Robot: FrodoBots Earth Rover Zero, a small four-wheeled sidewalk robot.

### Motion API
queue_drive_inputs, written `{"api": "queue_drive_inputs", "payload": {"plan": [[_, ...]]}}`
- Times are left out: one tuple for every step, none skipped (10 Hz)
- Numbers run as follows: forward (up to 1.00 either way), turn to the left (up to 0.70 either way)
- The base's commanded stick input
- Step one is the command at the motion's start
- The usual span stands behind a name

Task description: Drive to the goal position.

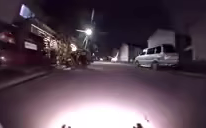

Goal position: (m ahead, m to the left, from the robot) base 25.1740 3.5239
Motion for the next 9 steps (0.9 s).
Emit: {"api": "queue_drive_inputs", "payload": {"plan": [[0.85, 0.0], [0.85, 0.0], [0.85, 0.0], [0.85, 0.0], [0.85, 0.0], [0.85, 0.0], [0.85, 0.0], [0.85, 0.0], [0.85, 0.0]]}}
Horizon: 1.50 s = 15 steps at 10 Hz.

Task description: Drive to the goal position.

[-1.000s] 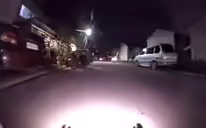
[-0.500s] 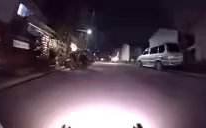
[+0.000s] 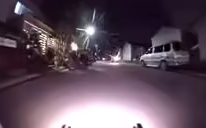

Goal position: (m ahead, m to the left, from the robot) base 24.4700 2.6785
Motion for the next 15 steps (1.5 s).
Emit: {"api": "queue_drive_inputs", "payload": {"plan": [[0.85, 0.0], [0.85, 0.0], [0.85, 0.0], [0.85, 0.0], [0.85, 0.0], [0.85, 0.0], [0.85, 0.0], [0.85, 0.0], [0.85, 0.0], [0.85, 0.0], [0.85, 0.0], [0.85, -0.11], [0.85, -0.26], [0.85, 0.0], [0.85, 0.0]]}}
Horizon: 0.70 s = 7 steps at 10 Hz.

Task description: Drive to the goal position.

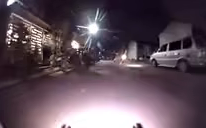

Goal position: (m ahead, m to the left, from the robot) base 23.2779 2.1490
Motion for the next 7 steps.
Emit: {"api": "queue_drive_inputs", "payload": {"plan": [[0.85, 0.0], [0.85, 0.0], [0.85, 0.0], [0.85, 0.0], [0.85, 0.0], [0.85, 0.0], [0.85, 0.0]]}}
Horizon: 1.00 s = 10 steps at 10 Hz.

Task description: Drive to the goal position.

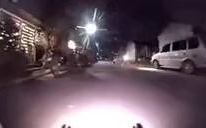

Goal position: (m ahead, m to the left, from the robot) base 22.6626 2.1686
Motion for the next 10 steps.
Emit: {"api": "queue_drive_inputs", "payload": {"plan": [[0.85, -0.01], [0.85, -0.04], [0.85, -0.01], [0.85, 0.0], [0.85, 0.0], [0.85, 0.0], [0.85, 0.0], [0.85, 0.0], [0.85, 0.0], [0.85, 0.0]]}}
